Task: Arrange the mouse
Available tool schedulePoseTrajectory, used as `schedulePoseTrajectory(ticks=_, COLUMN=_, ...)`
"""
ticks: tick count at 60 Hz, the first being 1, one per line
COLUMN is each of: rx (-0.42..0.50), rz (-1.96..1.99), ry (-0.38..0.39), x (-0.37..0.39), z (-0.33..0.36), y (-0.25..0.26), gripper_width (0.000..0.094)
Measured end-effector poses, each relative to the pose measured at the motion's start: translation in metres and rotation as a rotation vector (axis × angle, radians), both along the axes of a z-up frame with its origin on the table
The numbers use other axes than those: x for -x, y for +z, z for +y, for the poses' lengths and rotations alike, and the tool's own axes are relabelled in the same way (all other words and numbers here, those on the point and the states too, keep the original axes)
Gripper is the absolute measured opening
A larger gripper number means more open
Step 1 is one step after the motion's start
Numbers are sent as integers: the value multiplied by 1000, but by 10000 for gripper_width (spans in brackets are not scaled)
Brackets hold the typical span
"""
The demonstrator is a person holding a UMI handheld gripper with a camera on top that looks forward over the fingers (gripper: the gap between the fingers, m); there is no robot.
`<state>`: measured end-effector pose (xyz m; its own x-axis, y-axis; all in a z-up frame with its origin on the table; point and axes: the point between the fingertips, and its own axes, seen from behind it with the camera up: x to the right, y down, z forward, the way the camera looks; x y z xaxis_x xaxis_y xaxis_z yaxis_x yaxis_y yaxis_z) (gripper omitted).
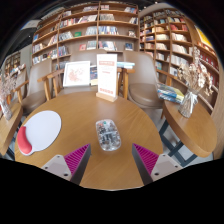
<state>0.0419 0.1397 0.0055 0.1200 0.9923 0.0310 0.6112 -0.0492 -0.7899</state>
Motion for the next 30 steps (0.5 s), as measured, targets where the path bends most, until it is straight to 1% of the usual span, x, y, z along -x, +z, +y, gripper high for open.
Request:
schedulePoseTrajectory(ticks=15, rx=2, rz=-24, ry=7, x=51, z=4, y=-19, gripper_width=852)
schedulePoseTrajectory(ticks=20, rx=22, rz=-23, ry=9, x=61, z=3, y=-22, gripper_width=849)
schedulePoseTrajectory(ticks=30, rx=26, rz=-26, ry=21, x=71, z=1, y=-23, gripper_width=835)
